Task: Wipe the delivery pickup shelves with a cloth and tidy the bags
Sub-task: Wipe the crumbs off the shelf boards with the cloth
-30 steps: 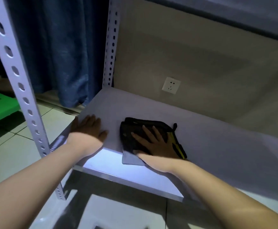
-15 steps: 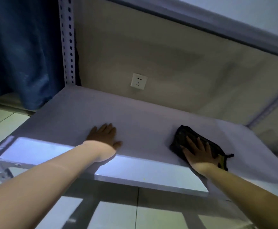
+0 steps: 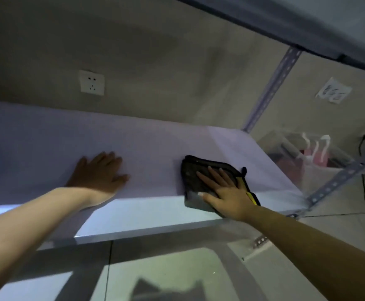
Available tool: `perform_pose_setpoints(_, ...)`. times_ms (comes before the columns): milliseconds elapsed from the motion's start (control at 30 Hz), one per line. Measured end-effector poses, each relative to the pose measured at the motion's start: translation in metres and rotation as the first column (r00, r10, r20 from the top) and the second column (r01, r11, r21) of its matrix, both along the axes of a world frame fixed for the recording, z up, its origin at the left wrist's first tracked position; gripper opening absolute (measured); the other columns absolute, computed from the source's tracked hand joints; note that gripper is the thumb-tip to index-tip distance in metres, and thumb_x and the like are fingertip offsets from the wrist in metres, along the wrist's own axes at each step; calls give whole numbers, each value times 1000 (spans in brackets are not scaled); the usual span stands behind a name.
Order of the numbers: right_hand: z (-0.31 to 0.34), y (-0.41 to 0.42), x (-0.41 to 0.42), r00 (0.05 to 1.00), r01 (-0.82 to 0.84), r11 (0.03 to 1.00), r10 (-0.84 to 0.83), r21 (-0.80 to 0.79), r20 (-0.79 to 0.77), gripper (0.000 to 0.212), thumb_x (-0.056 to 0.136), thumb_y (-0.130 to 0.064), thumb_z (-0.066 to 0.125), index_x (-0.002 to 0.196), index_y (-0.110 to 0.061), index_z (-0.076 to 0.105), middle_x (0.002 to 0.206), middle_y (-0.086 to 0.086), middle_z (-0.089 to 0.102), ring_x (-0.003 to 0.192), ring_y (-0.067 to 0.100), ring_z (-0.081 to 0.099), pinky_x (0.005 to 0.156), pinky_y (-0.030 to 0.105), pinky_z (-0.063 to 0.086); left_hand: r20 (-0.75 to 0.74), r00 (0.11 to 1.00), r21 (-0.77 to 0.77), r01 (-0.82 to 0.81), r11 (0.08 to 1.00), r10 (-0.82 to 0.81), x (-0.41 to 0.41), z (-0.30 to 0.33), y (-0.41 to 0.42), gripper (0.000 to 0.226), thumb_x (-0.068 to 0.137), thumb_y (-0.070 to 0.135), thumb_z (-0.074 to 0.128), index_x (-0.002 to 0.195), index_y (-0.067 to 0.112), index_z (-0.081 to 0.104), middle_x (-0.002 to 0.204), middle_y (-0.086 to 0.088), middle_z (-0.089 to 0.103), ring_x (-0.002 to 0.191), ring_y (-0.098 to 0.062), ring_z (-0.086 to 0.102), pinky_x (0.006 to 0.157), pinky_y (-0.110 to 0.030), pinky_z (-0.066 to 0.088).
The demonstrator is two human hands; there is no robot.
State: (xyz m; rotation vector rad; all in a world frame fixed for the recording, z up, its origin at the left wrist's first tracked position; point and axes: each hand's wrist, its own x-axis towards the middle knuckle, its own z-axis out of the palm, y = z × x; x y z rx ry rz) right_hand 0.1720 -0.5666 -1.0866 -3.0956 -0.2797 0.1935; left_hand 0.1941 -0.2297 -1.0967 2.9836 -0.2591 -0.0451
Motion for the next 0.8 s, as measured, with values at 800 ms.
perform_pose_setpoints(800,1,167,-24,990,-74,991,86,109,-107,67,82,-81,19,142,-60,-2,159,-8,-16,145,28,-21,107,67,-12,-69,996,-58,51,997,-55,-72,14,133,97,68,80,-1,150,32,20,153,23,8,144,-1,7,113,-17,4)
